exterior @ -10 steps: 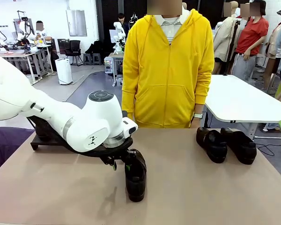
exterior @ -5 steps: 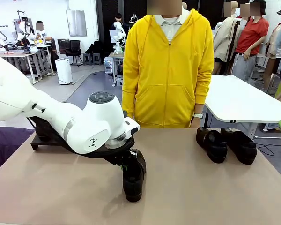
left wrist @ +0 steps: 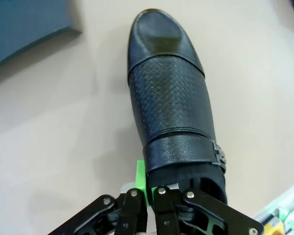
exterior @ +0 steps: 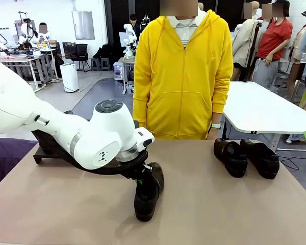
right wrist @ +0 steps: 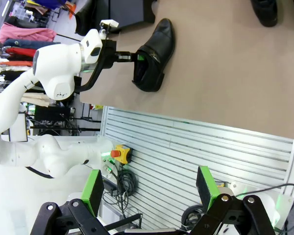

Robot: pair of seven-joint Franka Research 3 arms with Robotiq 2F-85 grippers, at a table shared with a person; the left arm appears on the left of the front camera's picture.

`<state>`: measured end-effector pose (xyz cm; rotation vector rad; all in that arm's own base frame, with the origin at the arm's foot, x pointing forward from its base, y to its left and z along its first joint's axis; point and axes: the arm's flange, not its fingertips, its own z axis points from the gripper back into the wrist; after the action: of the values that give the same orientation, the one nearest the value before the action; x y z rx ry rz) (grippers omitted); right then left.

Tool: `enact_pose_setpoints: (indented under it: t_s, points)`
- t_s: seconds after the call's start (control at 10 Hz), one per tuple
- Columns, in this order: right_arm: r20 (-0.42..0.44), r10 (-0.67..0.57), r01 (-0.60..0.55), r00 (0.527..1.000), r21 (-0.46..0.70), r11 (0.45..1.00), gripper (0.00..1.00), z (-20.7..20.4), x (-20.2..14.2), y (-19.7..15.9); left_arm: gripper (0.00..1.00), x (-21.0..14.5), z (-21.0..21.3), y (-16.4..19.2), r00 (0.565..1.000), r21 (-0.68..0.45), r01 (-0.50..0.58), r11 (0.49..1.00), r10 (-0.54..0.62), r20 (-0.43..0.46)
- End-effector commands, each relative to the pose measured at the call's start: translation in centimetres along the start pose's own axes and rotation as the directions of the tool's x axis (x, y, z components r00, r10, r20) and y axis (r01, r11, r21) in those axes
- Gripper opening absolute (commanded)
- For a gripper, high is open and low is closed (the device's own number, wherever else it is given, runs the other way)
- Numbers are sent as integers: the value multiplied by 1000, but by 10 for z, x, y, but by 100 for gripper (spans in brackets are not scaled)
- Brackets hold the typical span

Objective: Organize the shoes by placing them on the stand.
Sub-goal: Place the Shoe from the middle of the table onto the Shoes Stand.

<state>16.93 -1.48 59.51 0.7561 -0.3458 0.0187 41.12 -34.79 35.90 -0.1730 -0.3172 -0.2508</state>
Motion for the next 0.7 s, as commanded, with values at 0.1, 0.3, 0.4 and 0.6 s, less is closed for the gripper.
enact_pose_setpoints:
  t_s: [0.1, 0.3, 0.4, 0.6]
  points:
    - [3, 20, -21, 1000, 20, 1000, 100, 0, 0, 1, 0, -5, 76, 26, 978, -223, 209, 952, -207, 30]
    - [3, 20, -21, 1000, 20, 1000, 100, 0, 0, 1, 0, -4, 128, 66, 977, -135, 189, 973, -172, 129]
    - [3, 20, -21, 1000, 20, 1000, 100, 0, 0, 1, 0, -4, 157, 100, 971, -95, 180, 979, -162, 176]
    - [3, 20, -21, 1000, 20, 1000, 100, 0, 0, 1, 0, -12, 210, 177, 969, 10, 125, 992, -124, 213]
